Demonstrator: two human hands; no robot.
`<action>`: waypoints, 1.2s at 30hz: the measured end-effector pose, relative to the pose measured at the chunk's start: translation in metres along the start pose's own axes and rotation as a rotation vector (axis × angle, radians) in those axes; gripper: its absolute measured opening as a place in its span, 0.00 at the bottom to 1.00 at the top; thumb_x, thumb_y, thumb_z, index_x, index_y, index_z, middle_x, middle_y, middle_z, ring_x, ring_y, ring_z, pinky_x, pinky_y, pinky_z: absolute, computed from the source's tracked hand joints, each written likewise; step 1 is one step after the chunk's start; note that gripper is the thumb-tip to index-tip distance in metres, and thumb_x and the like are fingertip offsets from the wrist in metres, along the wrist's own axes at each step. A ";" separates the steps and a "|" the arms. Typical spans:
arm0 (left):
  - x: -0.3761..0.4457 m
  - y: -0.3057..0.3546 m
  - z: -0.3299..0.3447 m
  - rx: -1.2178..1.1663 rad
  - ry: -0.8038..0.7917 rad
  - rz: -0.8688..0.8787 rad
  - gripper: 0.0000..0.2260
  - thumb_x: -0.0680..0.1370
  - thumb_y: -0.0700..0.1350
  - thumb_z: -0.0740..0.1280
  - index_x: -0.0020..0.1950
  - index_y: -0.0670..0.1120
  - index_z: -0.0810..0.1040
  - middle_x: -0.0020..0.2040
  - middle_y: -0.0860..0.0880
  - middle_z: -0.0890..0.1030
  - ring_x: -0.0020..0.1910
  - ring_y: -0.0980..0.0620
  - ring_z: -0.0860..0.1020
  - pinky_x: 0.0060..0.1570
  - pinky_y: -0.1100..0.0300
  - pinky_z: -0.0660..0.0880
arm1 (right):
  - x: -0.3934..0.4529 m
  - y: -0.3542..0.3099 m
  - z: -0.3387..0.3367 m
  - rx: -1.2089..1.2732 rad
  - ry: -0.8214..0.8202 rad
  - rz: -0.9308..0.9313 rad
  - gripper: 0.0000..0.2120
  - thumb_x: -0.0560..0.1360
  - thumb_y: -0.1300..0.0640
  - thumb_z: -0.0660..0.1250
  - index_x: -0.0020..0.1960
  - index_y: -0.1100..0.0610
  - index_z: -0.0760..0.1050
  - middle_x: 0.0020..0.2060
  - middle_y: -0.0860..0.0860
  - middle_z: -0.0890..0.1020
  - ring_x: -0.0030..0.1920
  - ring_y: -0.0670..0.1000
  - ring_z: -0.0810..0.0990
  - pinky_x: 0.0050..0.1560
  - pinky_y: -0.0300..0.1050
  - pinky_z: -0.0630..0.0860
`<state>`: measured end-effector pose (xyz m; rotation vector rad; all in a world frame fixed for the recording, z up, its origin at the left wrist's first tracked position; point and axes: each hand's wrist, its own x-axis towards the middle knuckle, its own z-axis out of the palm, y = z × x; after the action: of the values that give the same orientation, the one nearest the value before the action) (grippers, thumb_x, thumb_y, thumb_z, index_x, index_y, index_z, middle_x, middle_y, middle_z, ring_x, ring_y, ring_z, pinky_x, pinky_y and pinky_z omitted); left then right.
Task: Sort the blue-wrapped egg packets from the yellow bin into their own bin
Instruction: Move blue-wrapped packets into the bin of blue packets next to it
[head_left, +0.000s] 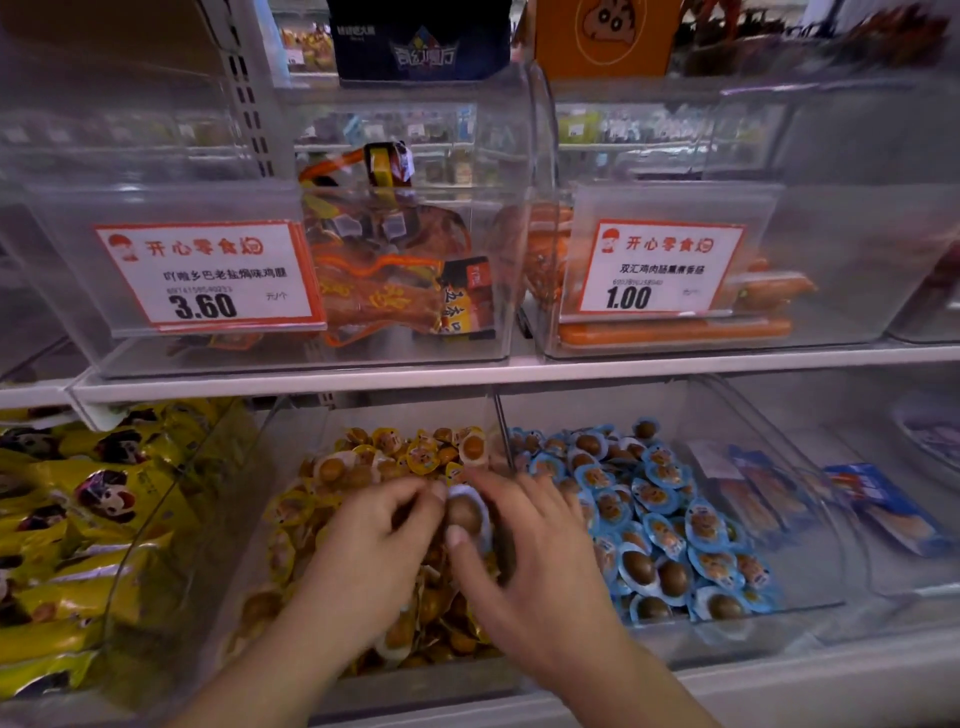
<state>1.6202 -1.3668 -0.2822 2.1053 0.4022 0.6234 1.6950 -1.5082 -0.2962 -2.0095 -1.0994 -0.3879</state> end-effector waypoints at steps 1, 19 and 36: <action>-0.004 0.005 0.005 -0.035 0.001 0.000 0.12 0.81 0.47 0.65 0.42 0.59 0.82 0.33 0.57 0.82 0.33 0.61 0.77 0.32 0.68 0.70 | 0.001 -0.002 -0.002 0.081 0.004 0.011 0.17 0.75 0.44 0.65 0.63 0.46 0.77 0.52 0.41 0.81 0.53 0.42 0.78 0.55 0.45 0.76; -0.072 -0.061 -0.094 0.192 0.422 -0.240 0.21 0.80 0.46 0.65 0.71 0.58 0.68 0.63 0.62 0.71 0.61 0.61 0.71 0.57 0.62 0.69 | 0.031 -0.012 -0.002 0.034 0.065 0.085 0.17 0.75 0.50 0.59 0.55 0.53 0.82 0.48 0.46 0.83 0.49 0.45 0.79 0.48 0.31 0.70; -0.053 -0.082 -0.098 -0.120 0.292 -0.326 0.15 0.78 0.45 0.67 0.58 0.64 0.72 0.53 0.69 0.77 0.55 0.70 0.75 0.54 0.67 0.74 | 0.105 -0.028 0.145 -0.429 -1.024 -0.180 0.22 0.68 0.31 0.60 0.47 0.48 0.79 0.50 0.47 0.80 0.57 0.53 0.79 0.55 0.47 0.74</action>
<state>1.5167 -1.2826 -0.3169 1.7858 0.8325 0.7411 1.7174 -1.3295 -0.3127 -2.5604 -1.9358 0.4317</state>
